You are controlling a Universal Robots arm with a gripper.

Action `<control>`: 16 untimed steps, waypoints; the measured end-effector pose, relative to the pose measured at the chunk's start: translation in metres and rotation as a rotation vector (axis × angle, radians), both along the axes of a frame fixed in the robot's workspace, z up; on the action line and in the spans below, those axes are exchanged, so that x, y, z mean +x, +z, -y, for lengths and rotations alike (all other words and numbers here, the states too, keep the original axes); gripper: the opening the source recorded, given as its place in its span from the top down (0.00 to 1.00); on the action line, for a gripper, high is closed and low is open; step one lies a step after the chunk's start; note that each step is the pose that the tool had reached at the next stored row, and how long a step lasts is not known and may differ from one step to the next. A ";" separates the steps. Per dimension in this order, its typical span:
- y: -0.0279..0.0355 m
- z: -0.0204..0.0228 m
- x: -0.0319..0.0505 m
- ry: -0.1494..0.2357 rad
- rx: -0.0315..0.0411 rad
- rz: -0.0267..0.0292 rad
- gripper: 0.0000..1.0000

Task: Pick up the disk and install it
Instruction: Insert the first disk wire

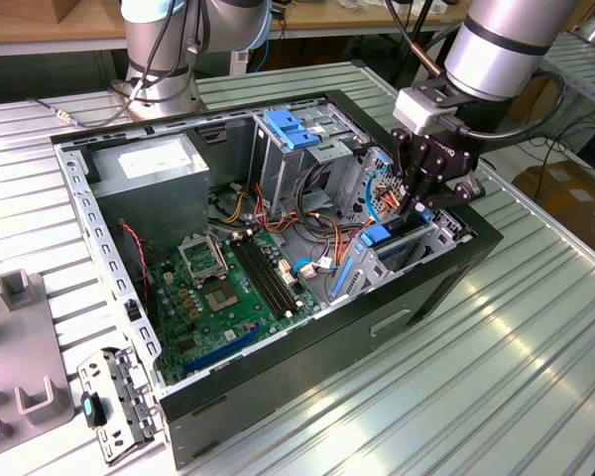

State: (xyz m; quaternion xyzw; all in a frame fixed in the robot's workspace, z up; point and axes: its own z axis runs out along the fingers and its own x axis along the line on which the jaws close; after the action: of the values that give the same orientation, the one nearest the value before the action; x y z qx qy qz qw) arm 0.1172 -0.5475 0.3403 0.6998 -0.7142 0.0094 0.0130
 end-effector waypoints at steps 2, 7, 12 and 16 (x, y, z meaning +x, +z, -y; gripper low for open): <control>0.0006 0.0000 0.0000 0.000 0.0002 0.0000 0.76; 0.0140 0.0000 0.0001 0.000 0.0000 0.0010 0.76; 0.0187 0.0000 0.0000 0.000 0.0000 0.0028 0.77; 0.0187 0.0000 0.0000 0.000 -0.0001 0.0029 0.89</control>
State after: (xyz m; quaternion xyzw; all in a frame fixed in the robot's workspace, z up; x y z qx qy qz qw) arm 0.1172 -0.5475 0.3590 0.6997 -0.7142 0.0104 0.0120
